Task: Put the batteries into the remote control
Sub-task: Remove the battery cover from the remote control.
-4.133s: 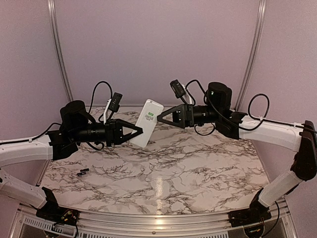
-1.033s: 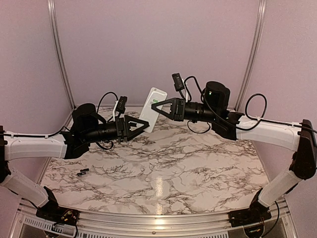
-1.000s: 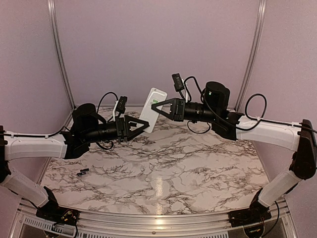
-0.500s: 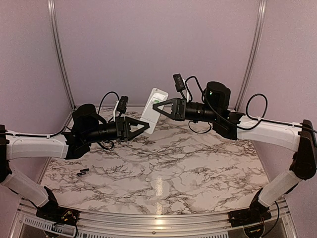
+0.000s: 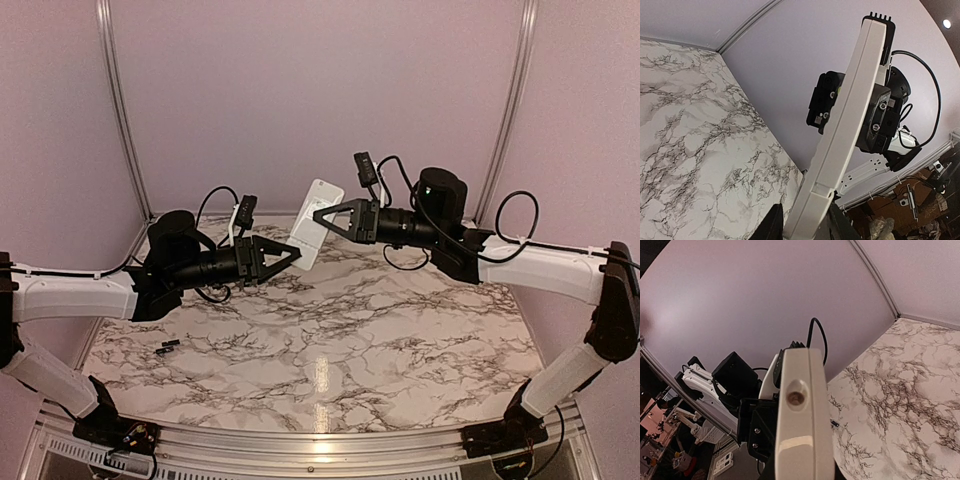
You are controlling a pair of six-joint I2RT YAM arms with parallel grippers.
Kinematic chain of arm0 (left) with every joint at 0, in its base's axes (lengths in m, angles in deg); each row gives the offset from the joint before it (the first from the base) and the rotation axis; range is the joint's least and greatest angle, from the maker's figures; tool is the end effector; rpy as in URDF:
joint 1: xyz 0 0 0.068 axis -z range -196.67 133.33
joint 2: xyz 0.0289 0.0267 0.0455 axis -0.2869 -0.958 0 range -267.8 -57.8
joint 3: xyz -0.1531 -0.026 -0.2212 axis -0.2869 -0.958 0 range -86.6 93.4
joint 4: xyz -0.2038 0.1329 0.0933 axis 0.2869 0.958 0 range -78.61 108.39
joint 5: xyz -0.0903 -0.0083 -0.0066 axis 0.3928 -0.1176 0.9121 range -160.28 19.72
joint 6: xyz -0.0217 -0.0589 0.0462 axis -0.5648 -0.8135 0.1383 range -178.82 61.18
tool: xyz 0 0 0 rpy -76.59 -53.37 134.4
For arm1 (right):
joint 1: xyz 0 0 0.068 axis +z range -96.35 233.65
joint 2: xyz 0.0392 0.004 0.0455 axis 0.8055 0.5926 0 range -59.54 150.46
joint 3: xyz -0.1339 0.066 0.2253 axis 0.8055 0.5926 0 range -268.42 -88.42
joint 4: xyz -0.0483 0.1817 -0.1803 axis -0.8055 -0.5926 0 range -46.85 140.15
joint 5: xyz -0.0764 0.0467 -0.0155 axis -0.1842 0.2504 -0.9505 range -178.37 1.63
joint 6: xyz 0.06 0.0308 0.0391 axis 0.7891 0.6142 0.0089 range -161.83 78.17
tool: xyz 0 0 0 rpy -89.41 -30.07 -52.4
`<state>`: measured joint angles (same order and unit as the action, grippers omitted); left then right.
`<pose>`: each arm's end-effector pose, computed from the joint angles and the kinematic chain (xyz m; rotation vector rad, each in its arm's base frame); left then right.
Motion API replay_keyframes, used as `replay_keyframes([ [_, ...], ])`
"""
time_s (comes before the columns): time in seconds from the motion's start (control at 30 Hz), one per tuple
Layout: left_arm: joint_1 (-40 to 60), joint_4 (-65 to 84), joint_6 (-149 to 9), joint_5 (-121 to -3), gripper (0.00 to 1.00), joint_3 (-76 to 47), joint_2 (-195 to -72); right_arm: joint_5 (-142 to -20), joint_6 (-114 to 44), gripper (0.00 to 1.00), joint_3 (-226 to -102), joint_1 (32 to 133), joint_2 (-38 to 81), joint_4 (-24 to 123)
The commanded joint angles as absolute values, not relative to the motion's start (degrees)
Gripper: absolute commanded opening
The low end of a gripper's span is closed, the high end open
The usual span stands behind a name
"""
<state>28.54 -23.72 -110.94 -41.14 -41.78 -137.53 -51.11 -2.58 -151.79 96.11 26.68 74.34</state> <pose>0.2166 -0.2641 0.2806 0.3595 1.8210 -1.6619 0.2515 0.2849 0.3378 -0.6345 1.6845 1.5731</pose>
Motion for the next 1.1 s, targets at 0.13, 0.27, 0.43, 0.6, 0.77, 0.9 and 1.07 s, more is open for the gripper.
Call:
replay_keyframes([
  [0.13,27.9,-20.0,-109.5,-43.5,0.36,-42.6,-136.9,-50.8,-2.3,0.0,-152.5,95.7,25.7,76.6],
  [0.27,27.9,-19.1,-109.1,-43.7,0.32,-42.2,-137.2,-51.1,-2.2,0.0,-152.6,95.7,25.7,76.6],
  [0.43,27.9,-19.1,-108.9,-43.4,0.32,-42.1,-137.3,-52.2,-2.7,0.0,-152.6,95.4,25.4,75.6],
  [0.6,27.9,-18.9,-108.6,-43.7,0.27,-42.2,-137.3,-52.3,-2.2,0.0,-152.2,95.3,25.5,76.0],
  [0.77,27.8,-19.7,-108.9,-43.0,0.27,-42.1,-137.3,-54.0,-3.0,0.0,-152.4,95.3,25.4,74.4],
  [0.9,28.0,-20.7,-109.5,-42.2,0.26,-42.1,-137.7,-55.9,-3.6,0.0,-152.4,95.2,25.1,73.0],
  [1.07,27.9,-20.5,-109.5,-42.4,0.39,-41.8,-138.0,-55.6,-3.4,0.0,-152.6,95.2,25.4,73.1],
])
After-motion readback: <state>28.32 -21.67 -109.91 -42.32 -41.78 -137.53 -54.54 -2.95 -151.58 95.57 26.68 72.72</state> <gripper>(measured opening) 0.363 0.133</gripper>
